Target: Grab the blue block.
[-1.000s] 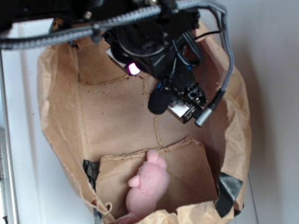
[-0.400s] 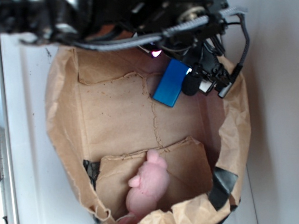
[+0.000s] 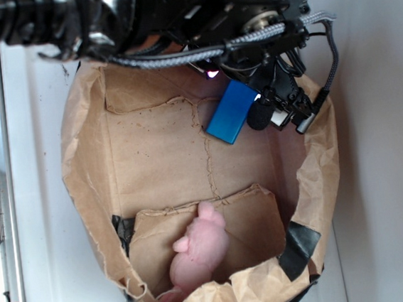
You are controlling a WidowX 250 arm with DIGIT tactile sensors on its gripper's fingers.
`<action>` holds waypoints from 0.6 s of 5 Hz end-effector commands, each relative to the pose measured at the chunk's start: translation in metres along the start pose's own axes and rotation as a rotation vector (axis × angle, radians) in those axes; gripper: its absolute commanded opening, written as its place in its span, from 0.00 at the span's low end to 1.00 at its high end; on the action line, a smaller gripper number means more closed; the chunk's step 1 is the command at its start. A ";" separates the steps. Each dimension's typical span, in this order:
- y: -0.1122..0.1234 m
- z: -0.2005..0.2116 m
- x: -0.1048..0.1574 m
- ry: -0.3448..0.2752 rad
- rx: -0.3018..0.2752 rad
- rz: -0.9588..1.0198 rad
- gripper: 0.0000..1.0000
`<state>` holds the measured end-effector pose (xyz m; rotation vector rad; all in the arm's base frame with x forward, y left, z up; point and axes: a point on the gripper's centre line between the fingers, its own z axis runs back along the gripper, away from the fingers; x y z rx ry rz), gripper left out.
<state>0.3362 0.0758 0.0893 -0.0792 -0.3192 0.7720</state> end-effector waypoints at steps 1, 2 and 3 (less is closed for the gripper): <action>-0.010 0.011 -0.007 -0.020 -0.038 -0.031 1.00; -0.004 0.019 -0.008 -0.017 -0.055 -0.035 1.00; 0.004 0.031 -0.009 -0.010 -0.083 -0.020 1.00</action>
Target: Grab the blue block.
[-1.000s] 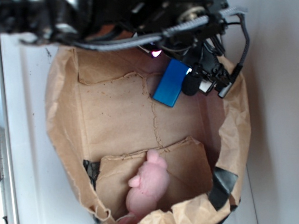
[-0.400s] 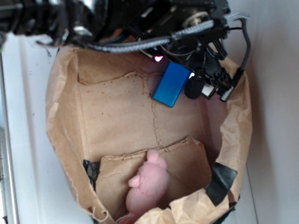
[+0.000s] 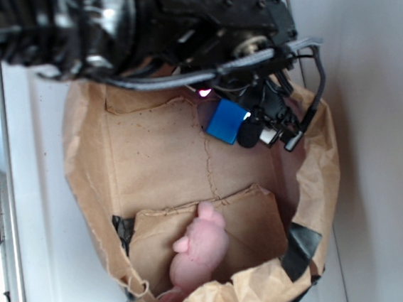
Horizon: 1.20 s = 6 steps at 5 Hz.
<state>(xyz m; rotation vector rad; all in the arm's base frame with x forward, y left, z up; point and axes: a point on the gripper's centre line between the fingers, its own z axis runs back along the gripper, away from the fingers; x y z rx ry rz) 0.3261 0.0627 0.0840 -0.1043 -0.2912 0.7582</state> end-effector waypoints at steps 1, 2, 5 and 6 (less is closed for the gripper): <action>0.005 0.046 0.001 -0.051 -0.092 -0.017 1.00; 0.006 0.049 -0.010 -0.054 -0.098 -0.037 1.00; -0.002 0.033 0.004 -0.085 -0.089 -0.034 1.00; -0.004 0.026 0.008 -0.096 -0.089 -0.028 1.00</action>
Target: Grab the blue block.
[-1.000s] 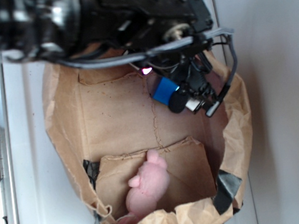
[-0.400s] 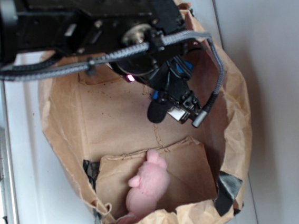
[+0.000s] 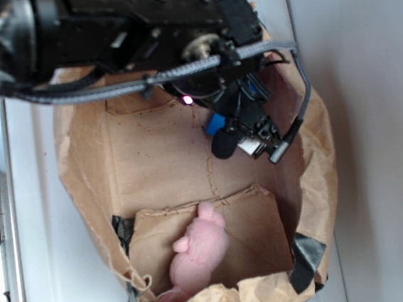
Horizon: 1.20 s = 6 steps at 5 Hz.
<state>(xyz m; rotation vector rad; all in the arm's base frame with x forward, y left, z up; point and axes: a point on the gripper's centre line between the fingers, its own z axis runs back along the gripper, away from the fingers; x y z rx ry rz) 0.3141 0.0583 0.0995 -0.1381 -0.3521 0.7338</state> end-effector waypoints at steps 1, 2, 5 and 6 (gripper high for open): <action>-0.012 -0.001 0.012 -0.062 -0.038 -0.006 1.00; -0.018 -0.010 0.009 -0.053 -0.040 -0.008 1.00; -0.027 -0.022 -0.024 -0.044 -0.013 -0.031 1.00; -0.029 -0.020 -0.026 -0.043 -0.017 -0.018 1.00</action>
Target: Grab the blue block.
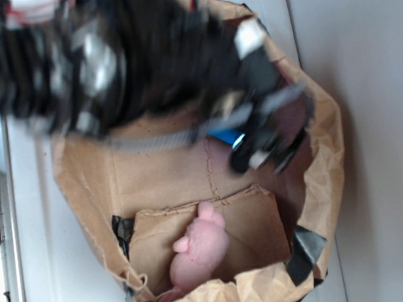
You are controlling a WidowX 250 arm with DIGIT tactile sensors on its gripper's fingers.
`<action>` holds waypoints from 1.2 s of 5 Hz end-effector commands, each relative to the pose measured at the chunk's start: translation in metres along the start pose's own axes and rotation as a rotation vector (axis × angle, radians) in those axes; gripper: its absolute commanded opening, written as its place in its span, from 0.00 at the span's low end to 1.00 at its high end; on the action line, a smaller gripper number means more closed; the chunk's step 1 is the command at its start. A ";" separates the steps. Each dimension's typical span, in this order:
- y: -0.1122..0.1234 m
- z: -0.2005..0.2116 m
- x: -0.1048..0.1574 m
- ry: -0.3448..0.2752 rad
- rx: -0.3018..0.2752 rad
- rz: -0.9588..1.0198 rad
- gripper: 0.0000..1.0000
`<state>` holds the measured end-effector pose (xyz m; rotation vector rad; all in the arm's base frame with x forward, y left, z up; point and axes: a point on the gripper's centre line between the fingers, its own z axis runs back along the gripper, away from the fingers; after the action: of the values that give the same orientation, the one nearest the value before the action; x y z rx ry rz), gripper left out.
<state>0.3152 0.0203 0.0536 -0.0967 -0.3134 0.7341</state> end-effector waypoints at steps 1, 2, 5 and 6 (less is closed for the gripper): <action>-0.009 0.020 0.021 -0.066 -0.058 0.009 1.00; -0.008 0.018 0.019 -0.064 -0.049 0.009 1.00; -0.002 0.017 0.025 -0.061 -0.014 0.052 1.00; -0.003 0.018 0.026 -0.072 -0.008 0.059 1.00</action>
<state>0.3216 0.0318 0.0609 -0.0624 -0.3336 0.8072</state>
